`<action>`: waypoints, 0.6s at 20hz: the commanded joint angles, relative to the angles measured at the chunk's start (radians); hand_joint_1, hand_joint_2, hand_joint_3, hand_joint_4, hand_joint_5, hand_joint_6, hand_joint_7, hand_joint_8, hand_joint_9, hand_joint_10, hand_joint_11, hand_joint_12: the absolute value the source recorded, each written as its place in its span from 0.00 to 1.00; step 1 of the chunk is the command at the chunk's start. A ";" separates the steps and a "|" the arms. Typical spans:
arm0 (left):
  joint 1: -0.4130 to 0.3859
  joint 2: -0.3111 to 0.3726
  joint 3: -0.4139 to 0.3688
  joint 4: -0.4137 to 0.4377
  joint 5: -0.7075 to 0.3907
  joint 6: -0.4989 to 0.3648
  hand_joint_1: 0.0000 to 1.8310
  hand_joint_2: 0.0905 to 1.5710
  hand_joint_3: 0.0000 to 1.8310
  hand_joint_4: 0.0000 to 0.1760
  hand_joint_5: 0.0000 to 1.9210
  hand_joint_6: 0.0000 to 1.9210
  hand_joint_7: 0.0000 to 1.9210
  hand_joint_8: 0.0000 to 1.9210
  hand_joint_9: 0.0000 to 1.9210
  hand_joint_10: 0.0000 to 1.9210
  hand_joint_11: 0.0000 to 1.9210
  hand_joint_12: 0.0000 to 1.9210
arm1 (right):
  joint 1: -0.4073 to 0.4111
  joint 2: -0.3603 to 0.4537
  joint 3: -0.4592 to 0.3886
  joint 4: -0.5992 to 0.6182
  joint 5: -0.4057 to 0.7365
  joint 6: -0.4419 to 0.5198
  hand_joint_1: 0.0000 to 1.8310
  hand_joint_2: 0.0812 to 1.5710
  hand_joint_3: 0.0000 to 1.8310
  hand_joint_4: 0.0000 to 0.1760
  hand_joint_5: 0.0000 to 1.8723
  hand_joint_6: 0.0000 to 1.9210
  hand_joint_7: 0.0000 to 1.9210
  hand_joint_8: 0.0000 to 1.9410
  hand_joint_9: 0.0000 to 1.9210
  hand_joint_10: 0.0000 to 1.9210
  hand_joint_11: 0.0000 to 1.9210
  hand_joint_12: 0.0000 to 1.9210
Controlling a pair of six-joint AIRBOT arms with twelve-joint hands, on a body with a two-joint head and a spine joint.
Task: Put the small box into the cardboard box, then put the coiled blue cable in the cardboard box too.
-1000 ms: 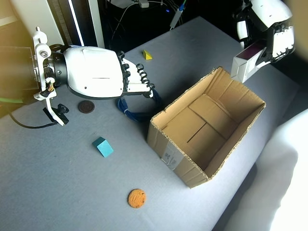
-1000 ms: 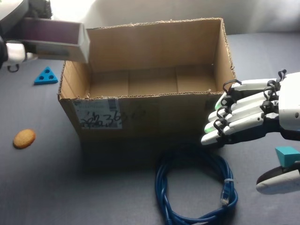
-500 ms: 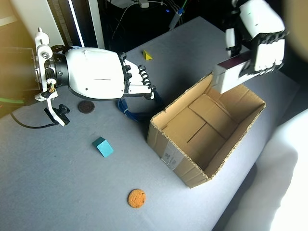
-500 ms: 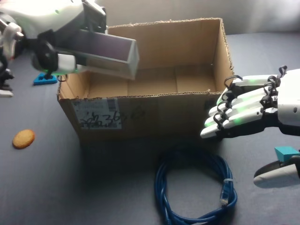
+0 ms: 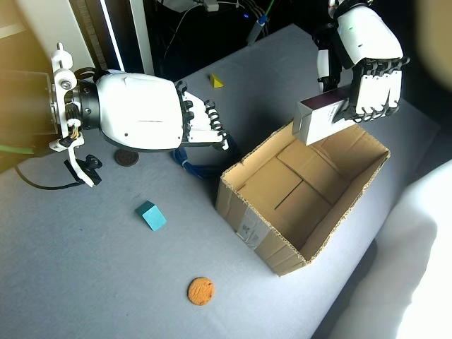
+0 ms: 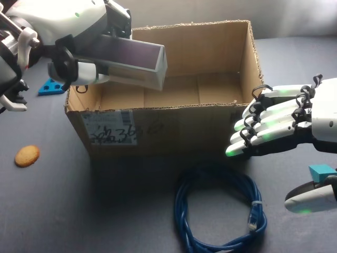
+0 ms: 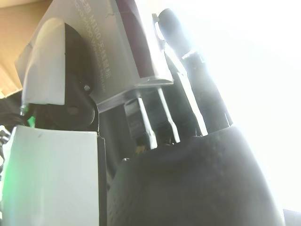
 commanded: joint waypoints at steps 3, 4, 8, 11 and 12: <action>-0.014 0.010 0.005 0.034 -0.099 -0.002 0.75 0.72 0.00 0.00 0.44 0.60 0.47 0.59 0.43 0.65 0.31 0.58 | 0.012 0.009 -0.005 0.052 0.096 0.002 0.18 0.74 0.00 0.00 0.23 0.00 0.22 0.00 0.19 0.00 0.00 0.43; -0.014 0.010 0.005 0.033 -0.099 -0.002 0.75 0.71 0.00 0.00 0.45 0.59 0.47 0.59 0.44 0.64 0.32 0.58 | 0.012 0.009 -0.005 0.052 0.096 0.002 0.18 0.74 0.00 0.00 0.23 0.00 0.22 0.00 0.20 0.00 0.00 0.44; -0.016 0.010 0.003 0.028 -0.104 -0.002 0.65 0.72 0.00 0.00 0.28 0.15 0.35 0.12 0.32 0.12 0.10 0.56 | 0.012 0.009 -0.005 0.050 0.097 0.002 0.18 0.74 0.00 0.00 0.22 0.00 0.21 0.00 0.19 0.00 0.00 0.42; -0.016 0.010 0.001 0.024 -0.104 -0.002 0.58 0.72 0.00 0.00 0.27 0.01 0.29 0.00 0.27 0.02 0.01 0.58 | 0.013 0.008 -0.005 0.048 0.102 -0.038 0.20 0.74 0.00 0.00 0.23 0.00 0.22 0.00 0.20 0.00 0.00 0.44; -0.016 0.009 0.001 0.022 -0.104 -0.002 0.56 0.72 0.00 0.00 0.26 0.00 0.26 0.00 0.24 0.01 0.00 0.57 | 0.013 0.007 -0.005 0.043 0.102 -0.054 0.19 0.74 0.00 0.00 0.23 0.00 0.22 0.00 0.19 0.00 0.00 0.44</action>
